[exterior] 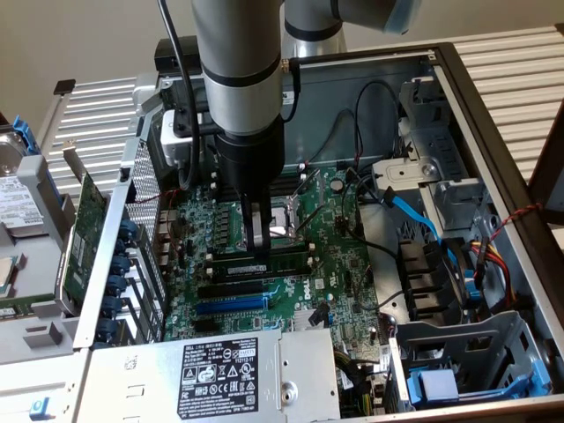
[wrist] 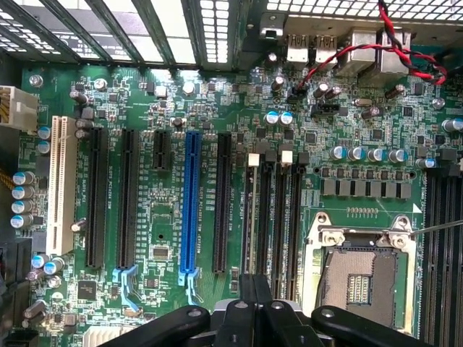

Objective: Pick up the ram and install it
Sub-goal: 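Press down the ram until it locks into place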

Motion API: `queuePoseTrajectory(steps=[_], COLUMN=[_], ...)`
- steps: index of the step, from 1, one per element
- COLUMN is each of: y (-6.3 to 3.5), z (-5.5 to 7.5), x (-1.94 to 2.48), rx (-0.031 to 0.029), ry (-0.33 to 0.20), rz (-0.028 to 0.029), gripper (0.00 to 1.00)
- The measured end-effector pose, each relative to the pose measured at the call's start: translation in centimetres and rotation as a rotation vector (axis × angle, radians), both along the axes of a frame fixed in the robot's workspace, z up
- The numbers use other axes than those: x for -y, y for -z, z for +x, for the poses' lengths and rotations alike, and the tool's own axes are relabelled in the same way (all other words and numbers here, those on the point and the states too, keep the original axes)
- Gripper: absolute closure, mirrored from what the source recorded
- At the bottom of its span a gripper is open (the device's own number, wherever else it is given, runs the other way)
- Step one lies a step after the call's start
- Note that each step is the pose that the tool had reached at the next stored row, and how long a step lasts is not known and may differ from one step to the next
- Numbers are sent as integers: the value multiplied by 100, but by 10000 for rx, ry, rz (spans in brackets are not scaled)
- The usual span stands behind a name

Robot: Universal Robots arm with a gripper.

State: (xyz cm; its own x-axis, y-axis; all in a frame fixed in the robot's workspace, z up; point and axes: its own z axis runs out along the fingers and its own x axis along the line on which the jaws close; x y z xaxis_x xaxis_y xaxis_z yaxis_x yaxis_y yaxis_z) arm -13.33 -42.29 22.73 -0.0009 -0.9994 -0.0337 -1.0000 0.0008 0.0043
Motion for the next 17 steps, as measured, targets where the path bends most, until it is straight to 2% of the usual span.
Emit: queuePoseTrajectory(steps=[8,12,17], y=[3,-18,-43], z=[-15,-19,-19], x=[0,-1,0], rx=[1,4,0], ry=[0,5,1], rz=[26,63,61], gripper=[89,89,89])
